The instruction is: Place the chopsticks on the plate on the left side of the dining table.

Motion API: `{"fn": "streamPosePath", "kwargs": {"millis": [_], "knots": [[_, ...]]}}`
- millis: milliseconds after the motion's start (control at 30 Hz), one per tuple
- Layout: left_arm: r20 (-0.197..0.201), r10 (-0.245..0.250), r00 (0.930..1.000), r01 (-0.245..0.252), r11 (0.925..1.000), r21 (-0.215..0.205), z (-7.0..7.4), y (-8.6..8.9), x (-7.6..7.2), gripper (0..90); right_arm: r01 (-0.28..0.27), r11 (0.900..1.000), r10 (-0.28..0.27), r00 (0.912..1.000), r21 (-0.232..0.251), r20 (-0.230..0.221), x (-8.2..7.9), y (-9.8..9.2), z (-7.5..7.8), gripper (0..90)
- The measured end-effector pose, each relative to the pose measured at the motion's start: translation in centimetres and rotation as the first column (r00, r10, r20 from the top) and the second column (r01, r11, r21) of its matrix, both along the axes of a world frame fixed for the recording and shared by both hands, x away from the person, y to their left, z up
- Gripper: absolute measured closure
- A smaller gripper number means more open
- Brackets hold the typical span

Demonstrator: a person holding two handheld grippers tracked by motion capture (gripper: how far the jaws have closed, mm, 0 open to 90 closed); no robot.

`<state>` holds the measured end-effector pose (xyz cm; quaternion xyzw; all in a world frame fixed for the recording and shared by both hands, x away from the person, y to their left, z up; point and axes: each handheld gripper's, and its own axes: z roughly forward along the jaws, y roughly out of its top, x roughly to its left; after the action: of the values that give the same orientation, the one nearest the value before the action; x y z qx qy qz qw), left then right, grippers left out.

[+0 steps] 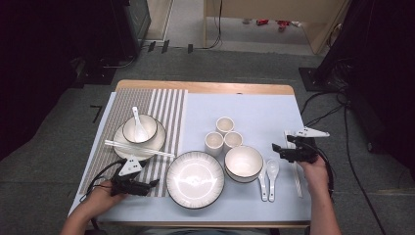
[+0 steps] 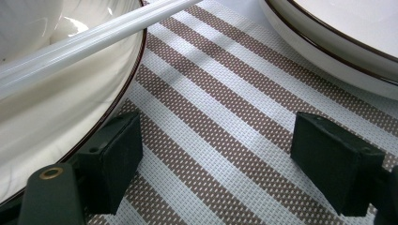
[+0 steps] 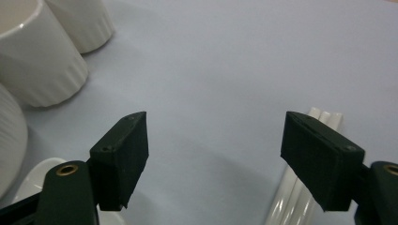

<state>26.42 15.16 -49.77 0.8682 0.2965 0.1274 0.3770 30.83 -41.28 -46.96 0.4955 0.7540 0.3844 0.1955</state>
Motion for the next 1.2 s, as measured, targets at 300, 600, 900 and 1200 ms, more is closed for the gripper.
{"fn": "streamPosePath", "kwargs": {"millis": [300, 600, 900, 1200], "knots": [[0.000, 0.000, 1.0000, 0.000, 1.0000, 0.000, 0.0, 0.0, 0.0, 17.4, 0.048, 0.999, -0.048, 0.9988, 0.002, 0.007, 0.0, -0.9, -0.9, 23.4], [0.000, 0.000, 1.0000, 0.000, 1.0000, 0.001, 0.0, 0.0, 0.0, 17.4, 0.071, 0.997, -0.070, 0.9973, -0.023, 0.023, -0.1, -1.7, -1.4, 23.5], [0.000, 0.000, 1.0000, 0.000, 1.0000, 0.001, 0.0, 0.0, 0.0, 17.4, 0.097, 0.995, -0.096, 0.9952, -0.036, 0.016, -0.2, -2.3, -1.7, 23.5], [-0.001, 0.000, 1.0000, 0.000, 1.0000, 0.001, 0.0, 0.0, 0.0, 17.4, 0.102, 0.994, -0.103, 0.9943, -0.046, -0.025, 0.0, -2.6, -2.5, 23.5]]}}
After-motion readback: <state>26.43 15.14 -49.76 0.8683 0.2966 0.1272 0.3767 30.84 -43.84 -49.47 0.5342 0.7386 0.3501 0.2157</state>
